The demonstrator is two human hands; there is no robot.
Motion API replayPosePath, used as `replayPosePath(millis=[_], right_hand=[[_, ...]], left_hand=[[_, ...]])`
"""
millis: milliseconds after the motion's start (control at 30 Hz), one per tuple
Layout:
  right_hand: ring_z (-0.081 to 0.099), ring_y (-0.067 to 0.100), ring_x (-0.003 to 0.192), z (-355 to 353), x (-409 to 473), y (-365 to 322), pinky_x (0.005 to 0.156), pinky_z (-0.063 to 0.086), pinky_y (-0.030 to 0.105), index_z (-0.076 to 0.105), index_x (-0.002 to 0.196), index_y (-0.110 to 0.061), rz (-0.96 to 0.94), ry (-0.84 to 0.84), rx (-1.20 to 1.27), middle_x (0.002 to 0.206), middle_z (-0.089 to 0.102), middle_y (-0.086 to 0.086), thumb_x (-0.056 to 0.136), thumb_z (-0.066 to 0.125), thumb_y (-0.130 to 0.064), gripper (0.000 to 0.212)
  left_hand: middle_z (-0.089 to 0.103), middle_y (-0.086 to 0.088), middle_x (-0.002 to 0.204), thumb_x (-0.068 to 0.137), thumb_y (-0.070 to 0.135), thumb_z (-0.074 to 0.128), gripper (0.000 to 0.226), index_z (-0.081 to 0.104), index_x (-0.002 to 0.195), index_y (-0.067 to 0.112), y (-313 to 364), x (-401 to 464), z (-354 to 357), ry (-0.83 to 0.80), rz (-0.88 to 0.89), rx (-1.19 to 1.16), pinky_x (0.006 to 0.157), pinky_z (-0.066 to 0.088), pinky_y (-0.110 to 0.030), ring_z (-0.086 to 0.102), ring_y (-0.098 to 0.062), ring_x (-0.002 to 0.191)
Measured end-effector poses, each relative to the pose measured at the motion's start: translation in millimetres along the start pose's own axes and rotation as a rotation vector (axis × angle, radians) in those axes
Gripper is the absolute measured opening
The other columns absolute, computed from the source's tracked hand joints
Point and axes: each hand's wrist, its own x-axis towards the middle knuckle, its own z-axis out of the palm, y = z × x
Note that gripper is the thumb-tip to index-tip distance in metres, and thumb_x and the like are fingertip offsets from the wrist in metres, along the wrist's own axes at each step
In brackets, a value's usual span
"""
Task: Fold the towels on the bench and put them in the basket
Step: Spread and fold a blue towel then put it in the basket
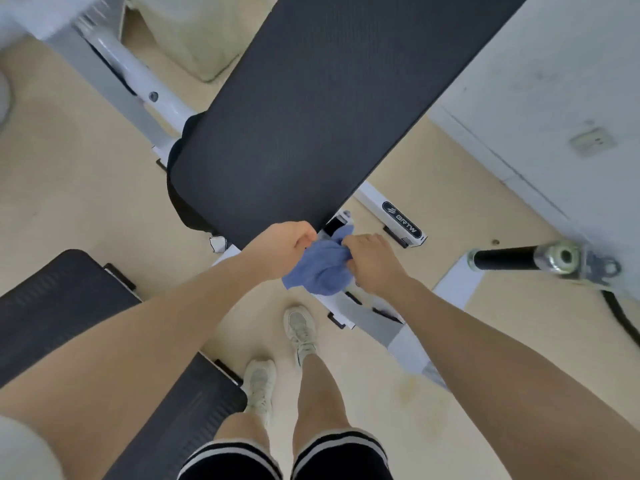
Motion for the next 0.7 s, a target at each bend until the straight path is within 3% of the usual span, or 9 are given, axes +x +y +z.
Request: replayPosePath(millis=[67,133,200,267,333,400,467,567,700], right_hand=[[0.049,0.029,0.087,-37.7,-36.8,-12.7,0.066,0.015,0.027,0.047,0.105,-0.01,0.017,0.054,0.094,0.077,0.052,-0.001,0.086,0.045,-0.004,0.02],[0.041,0.026,0.078,-68.6,-75.9,-23.5,0.062,0.01,0.026,0.041,0.099,-0.013,0.067,0.126,0.237,0.065,0.04,-0.004,0.086,0.044,-0.004,0.015],[0.046,0.028,0.08,-90.9,-114.7,-30.3,0.067,0.024,0.031,0.044,0.102,-0.01,0.116,0.219,0.392,0.074,0.052,0.005,0.089,0.043,-0.007,0.013],[0.053,0.029,0.082,-108.5,-155.1,-32.4,0.073,0.04,0.037,0.046,0.102,-0.01,0.16,0.322,0.585,0.085,0.06,0.012,0.091,0.044,-0.009,0.011],[0.053,0.021,0.076,-126.3,-200.2,-33.3,0.071,0.043,0.032,0.044,0.094,-0.017,0.17,0.457,0.824,0.081,0.059,0.002,0.094,0.046,-0.011,0.006],[0.051,0.009,0.074,-142.8,-244.9,-31.0,0.068,0.041,0.019,0.047,0.085,-0.022,0.179,0.615,1.034,0.08,0.055,-0.008,0.093,0.049,-0.009,0.015],[0.052,0.005,0.077,-155.1,-286.6,-25.3,0.067,0.041,0.011,0.052,0.086,-0.02,0.191,0.725,1.21,0.085,0.057,-0.007,0.093,0.051,-0.008,0.014],[0.055,0.011,0.079,-156.3,-346.3,-9.0,0.068,0.044,0.017,0.054,0.09,-0.01,0.2,0.836,1.461,0.086,0.059,0.003,0.092,0.052,-0.008,0.004],[0.058,0.011,0.071,-127.5,-435.3,19.1,0.067,0.048,0.021,0.054,0.083,-0.008,0.205,0.993,1.705,0.074,0.059,0.002,0.088,0.052,-0.009,0.005]], left_hand=[[0.064,-0.006,0.107,0.095,0.011,0.037,0.028,0.057,0.114,0.017,24.8,-24.6,-12.6,-0.006,0.048,0.037,0.08,0.048,-0.036,0.059,-0.025,0.092],[0.062,-0.006,0.109,0.096,0.016,0.039,0.028,0.058,0.116,0.019,52.1,-52.3,-25.9,-0.003,0.106,0.022,0.086,0.046,-0.035,0.058,-0.024,0.096],[0.062,-0.003,0.11,0.096,0.019,0.043,0.026,0.058,0.118,0.019,80.9,-80.3,-37.8,0.001,0.228,0.012,0.087,0.046,-0.031,0.058,-0.022,0.1],[0.06,0.005,0.108,0.095,0.024,0.048,0.026,0.056,0.119,0.02,110.4,-108.3,-46.3,-0.016,0.362,0.016,0.079,0.042,-0.017,0.057,-0.015,0.099],[0.055,0.012,0.107,0.088,0.04,0.051,0.041,0.052,0.124,0.02,142.7,-137.0,-49.7,-0.039,0.49,0.061,0.075,0.039,-0.009,0.056,-0.009,0.097],[0.054,0.014,0.111,0.077,0.055,0.052,0.062,0.046,0.13,0.023,176.7,-165.0,-47.6,-0.095,0.604,0.083,0.077,0.043,-0.01,0.056,-0.003,0.096],[0.053,0.017,0.115,0.077,0.044,0.065,0.061,0.041,0.13,0.029,210.8,-186.8,-38.5,-0.159,0.688,0.102,0.077,0.045,-0.011,0.056,0.002,0.099],[0.053,0.018,0.114,0.079,0.022,0.072,0.06,0.039,0.129,0.032,262.3,-211.6,-11.0,-0.222,0.79,0.145,0.077,0.046,-0.012,0.055,0.002,0.1],[0.064,0.012,0.087,0.075,0.024,0.067,0.037,0.049,0.101,0.043,317.2,-251.5,51.2,-0.313,0.845,0.006,0.073,0.052,-0.03,0.061,-0.007,0.079]])
